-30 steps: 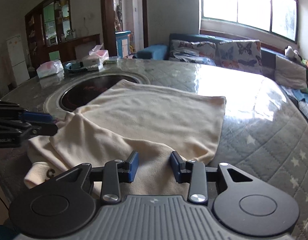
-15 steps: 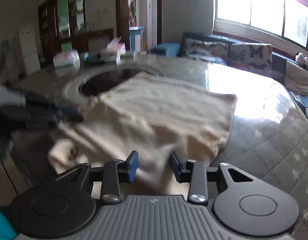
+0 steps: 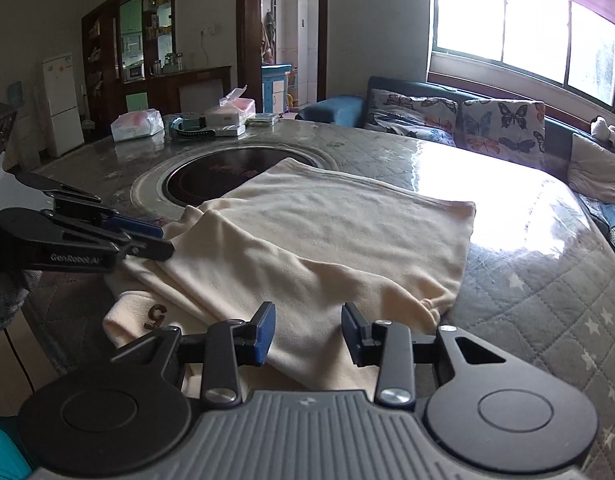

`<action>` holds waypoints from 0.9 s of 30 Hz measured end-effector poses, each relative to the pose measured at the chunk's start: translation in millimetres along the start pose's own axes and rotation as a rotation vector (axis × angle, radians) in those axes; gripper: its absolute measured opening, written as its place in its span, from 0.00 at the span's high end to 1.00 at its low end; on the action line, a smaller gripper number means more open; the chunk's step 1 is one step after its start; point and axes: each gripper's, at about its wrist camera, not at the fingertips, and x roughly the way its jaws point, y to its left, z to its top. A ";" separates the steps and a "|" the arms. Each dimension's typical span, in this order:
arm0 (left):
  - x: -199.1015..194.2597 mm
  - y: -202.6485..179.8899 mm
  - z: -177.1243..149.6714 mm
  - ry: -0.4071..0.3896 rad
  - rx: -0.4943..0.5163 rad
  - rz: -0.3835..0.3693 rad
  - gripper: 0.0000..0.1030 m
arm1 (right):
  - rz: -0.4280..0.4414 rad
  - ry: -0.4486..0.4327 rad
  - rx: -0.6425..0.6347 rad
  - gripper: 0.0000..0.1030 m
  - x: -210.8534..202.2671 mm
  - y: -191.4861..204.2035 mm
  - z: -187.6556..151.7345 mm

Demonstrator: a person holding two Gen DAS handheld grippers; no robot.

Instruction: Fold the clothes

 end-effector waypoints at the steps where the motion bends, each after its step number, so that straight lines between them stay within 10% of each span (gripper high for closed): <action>1: 1.7 -1.4 -0.6 -0.001 0.005 -0.003 0.69 | -0.003 0.005 0.004 0.64 -0.5 -1.2 -1.3; 5: -0.1 -3.7 -1.5 -0.027 0.017 0.015 0.94 | -0.018 0.018 0.009 0.64 -2.5 -4.7 -5.2; 21: -14.9 12.6 0.1 -0.051 -0.029 0.053 0.95 | -0.001 -0.026 -0.009 0.64 -4.4 -3.3 7.9; 27: -22.3 1.1 1.4 -0.084 0.054 0.000 0.34 | 0.007 0.023 -0.013 0.63 22.4 -2.2 2.6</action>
